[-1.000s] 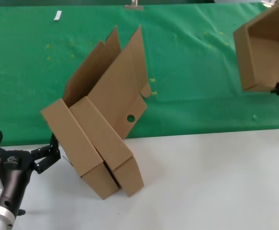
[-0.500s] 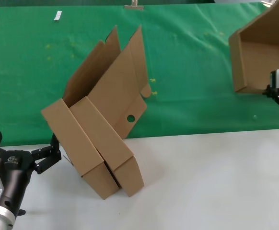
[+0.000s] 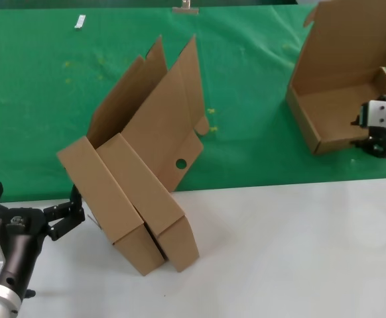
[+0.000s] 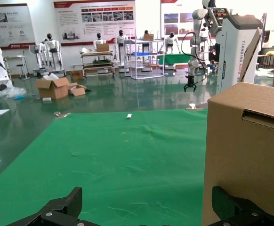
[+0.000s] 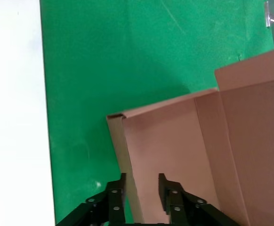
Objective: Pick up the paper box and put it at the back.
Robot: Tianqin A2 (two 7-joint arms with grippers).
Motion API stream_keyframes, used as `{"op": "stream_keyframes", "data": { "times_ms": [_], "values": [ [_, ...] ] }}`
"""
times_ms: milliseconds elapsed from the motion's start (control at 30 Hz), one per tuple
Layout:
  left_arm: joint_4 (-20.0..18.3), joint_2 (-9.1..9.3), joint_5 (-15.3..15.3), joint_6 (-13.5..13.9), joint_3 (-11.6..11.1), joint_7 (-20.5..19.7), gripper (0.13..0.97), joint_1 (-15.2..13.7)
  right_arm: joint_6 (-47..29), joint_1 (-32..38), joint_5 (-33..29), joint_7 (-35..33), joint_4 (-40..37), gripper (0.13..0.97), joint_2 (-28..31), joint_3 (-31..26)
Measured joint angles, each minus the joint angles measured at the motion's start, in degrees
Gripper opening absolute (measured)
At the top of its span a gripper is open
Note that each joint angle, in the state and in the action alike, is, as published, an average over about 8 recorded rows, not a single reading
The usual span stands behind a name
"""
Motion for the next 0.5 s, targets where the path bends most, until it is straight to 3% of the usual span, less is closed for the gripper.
{"op": "stream_keyframes", "data": {
  "times_ms": [100, 500],
  "values": [
    [0.0, 0.0, 0.0, 0.0, 0.0, 0.0, 0.966, 0.0, 0.2, -0.4, 0.7, 0.0, 0.0, 0.278, -0.2, 0.8],
    [0.0, 0.0, 0.0, 0.0, 0.0, 0.0, 0.966, 0.0, -2.3, 0.8, 6.6, -2.1, 0.1, 0.518, 3.2, 7.0]
  ]
}}
